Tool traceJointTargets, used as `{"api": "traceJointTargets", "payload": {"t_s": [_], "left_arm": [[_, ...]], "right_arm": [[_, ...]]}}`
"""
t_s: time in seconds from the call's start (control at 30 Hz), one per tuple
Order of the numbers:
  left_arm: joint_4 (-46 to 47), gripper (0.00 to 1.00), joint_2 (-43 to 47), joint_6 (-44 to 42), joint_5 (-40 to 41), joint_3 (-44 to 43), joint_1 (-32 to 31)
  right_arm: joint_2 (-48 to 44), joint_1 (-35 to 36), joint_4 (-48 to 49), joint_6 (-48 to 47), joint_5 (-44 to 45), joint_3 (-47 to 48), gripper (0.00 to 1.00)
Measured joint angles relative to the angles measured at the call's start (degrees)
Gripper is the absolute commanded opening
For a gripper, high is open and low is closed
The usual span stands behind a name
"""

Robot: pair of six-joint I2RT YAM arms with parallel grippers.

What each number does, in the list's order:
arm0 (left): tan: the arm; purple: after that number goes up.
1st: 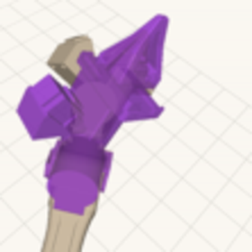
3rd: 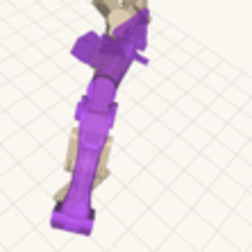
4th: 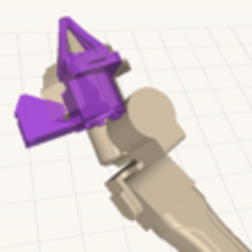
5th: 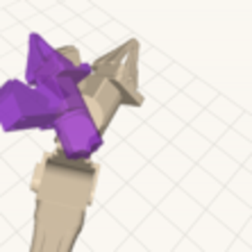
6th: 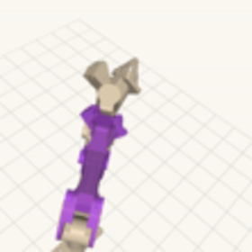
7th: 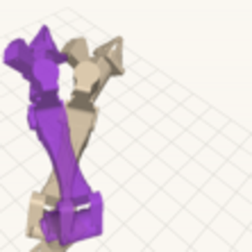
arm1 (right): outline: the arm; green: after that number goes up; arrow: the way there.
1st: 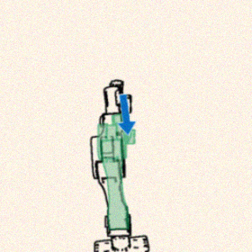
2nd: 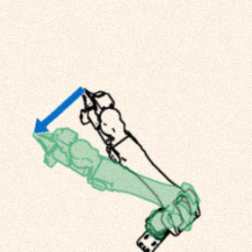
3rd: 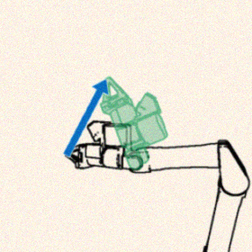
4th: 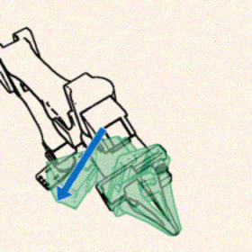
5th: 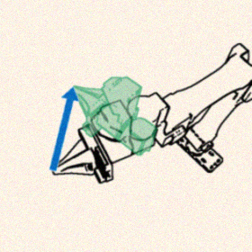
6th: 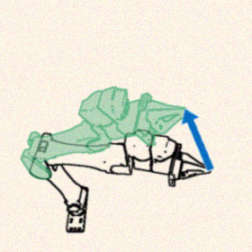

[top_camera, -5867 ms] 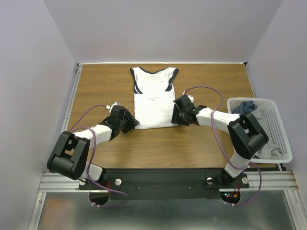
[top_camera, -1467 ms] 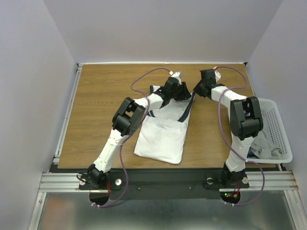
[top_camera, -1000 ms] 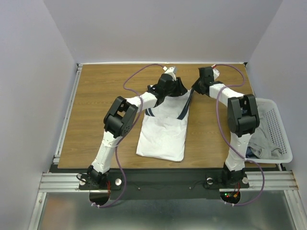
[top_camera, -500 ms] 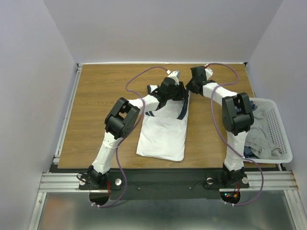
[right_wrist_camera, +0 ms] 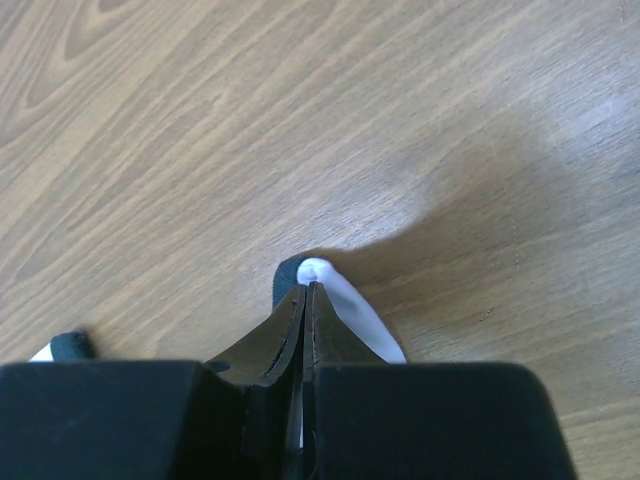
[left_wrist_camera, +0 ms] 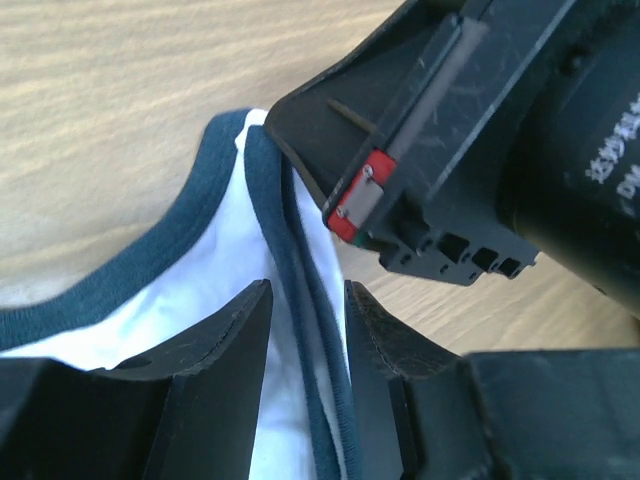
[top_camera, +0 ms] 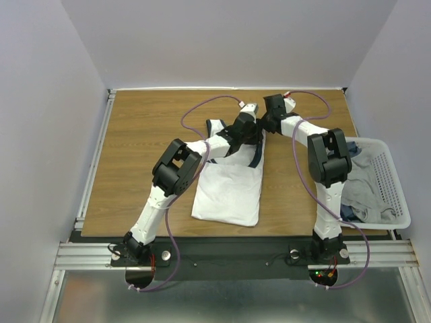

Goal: Fold and stack the tank tops
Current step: Fold the tank top

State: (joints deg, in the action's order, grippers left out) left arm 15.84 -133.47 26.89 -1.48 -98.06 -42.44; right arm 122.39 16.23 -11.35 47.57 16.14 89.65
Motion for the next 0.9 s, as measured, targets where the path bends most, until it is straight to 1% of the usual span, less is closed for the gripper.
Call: {"api": "traceJointTargets", "payload": {"t_s": [0.1, 0.17, 0.2, 0.23, 0.3, 0.33, 0.43, 0.47, 0.57, 0.77, 0.9], "left_arm": [[-1.0, 0.45, -0.3, -0.9, 2.5, -0.2, -0.8], [-1.8, 0.43, -0.6, -1.4, 4.2, -0.4, -1.2], [-2.2, 0.41, -0.7, -1.6, 5.0, -0.5, -1.4], [-2.5, 0.39, -0.7, -1.7, 5.8, -0.5, -1.5], [-3.3, 0.36, -0.7, -2.0, 7.0, -0.7, -1.8], [-3.6, 0.32, -0.7, -2.1, 8.0, -0.8, -1.8], [-3.9, 0.27, -0.7, -2.4, 10.2, -1.1, -1.9], [-4.0, 0.26, -0.7, -2.4, 11.0, -1.1, -1.9], [-4.8, 0.25, -0.7, -2.7, 12.3, -1.2, -1.8], [-5.3, 0.25, -2.3, -3.1, 13.3, -3.4, -1.9], [-6.0, 0.25, -2.6, -3.1, 13.6, -3.3, -2.0]], "right_arm": [[0.3, 0.0, -0.2, 0.3, 0.0, 0.0, 0.07], [0.3, 0.0, -0.2, 0.5, 0.1, 0.0, 0.11], [0.3, 0.0, -0.2, 0.5, 0.2, 0.0, 0.12], [0.3, 0.1, -0.2, 0.7, 0.2, 0.0, 0.16], [0.3, 0.2, -0.2, 0.8, 0.1, 0.0, 0.2], [0.3, 0.3, -0.2, 0.8, 0.2, 0.0, 0.22], [0.3, 0.4, -0.2, 0.9, 0.1, 0.0, 0.31], [0.3, 0.4, -0.2, 0.9, 0.1, 0.0, 0.32], [0.2, 0.4, -0.2, 0.8, 0.0, 0.0, 0.33], [-1.9, 0.4, -0.4, 0.6, -0.2, 0.0, 0.42], [-3.5, 0.4, -0.4, 0.7, -0.7, 0.0, 0.43]]}}
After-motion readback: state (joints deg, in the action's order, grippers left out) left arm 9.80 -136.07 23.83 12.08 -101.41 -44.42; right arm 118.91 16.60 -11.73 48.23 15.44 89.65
